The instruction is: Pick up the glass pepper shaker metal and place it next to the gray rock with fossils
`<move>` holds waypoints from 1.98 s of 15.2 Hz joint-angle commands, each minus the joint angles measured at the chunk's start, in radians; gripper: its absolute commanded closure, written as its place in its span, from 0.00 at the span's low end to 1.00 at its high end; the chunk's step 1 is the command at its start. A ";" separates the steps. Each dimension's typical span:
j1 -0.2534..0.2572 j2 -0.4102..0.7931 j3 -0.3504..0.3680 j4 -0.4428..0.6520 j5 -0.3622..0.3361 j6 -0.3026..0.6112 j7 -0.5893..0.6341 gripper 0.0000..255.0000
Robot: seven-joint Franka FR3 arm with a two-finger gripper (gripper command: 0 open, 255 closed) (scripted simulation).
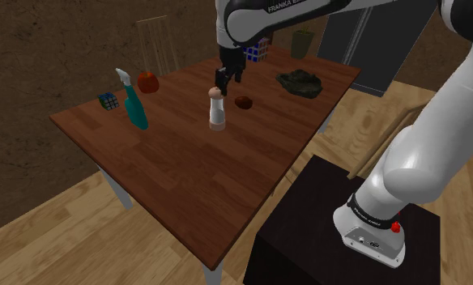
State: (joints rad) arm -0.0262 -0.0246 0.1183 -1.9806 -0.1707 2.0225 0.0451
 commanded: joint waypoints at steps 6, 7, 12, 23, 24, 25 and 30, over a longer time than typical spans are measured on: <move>0.002 0.179 -0.003 0.155 -0.060 0.029 0.031 0.00; 0.001 0.183 -0.004 0.148 -0.062 0.041 0.032 0.00; -0.004 0.207 -0.009 0.118 -0.070 0.095 0.038 0.00; -0.004 0.207 -0.009 0.118 -0.070 0.095 0.038 1.00; -0.004 0.207 -0.009 0.118 -0.070 0.095 0.038 1.00; -0.004 0.207 -0.009 0.118 -0.070 0.095 0.038 1.00; -0.004 0.202 -0.009 0.126 -0.068 0.083 0.035 1.00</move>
State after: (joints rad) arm -0.0299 0.1795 0.1090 -1.8591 -0.2399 2.1110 0.0811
